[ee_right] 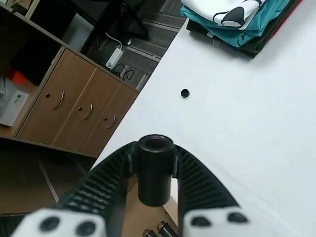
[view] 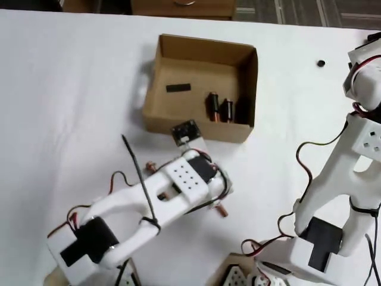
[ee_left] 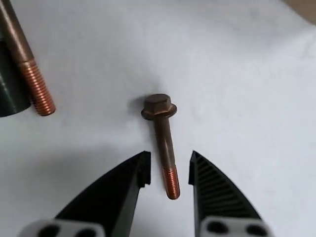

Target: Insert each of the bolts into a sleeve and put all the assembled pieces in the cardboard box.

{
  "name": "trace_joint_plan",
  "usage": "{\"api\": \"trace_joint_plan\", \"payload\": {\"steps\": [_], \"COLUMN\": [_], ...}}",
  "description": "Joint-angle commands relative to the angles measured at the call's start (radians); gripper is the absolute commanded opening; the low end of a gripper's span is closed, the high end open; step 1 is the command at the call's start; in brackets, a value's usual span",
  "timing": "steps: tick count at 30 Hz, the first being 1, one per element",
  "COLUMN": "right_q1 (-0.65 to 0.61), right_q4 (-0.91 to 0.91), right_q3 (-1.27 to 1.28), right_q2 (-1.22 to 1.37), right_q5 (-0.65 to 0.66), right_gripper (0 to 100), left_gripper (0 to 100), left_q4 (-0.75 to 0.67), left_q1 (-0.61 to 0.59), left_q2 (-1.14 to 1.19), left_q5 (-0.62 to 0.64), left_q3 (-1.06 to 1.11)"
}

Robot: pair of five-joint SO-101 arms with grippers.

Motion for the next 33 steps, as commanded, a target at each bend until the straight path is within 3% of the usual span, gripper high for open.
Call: {"api": "trace_joint_plan", "payload": {"steps": [1,7,12,17,25,30,33], "right_q1": [0.004,0.002,0.002,0.002,0.002,0.002,0.002], "right_q4": [-0.021,-0.021,-0.021,-0.022,-0.035,-0.074,-0.074], "right_q3": [-0.046,-0.048,-0.048,-0.048,-0.049,-0.049,-0.049], "right_q2": [-0.015,-0.015,-0.015,-0.015,-0.015,-0.015,-0.015], "right_q5": [0.005,0.002,0.005,0.005,0.006,0.006,0.006], "right_gripper": [2.1,2.1,2.1,2.1,2.1,2.1,2.1], "left_gripper": [15,15,15,15,15,1,2], "left_q4": [-0.106,-0.187,-0.218,-0.081,-0.069,-0.072,-0.071], "left_q1": [-0.006,-0.003,-0.006,-0.006,-0.011,-0.017,-0.031], "left_q2": [-0.005,0.002,0.141,0.224,0.275,0.275,0.275], "left_q5": [-0.028,-0.032,-0.032,-0.026,-0.026,-0.032,-0.032], "left_q3": [0.044,0.087,0.068,-0.059,-0.099,-0.102,-0.102]}}
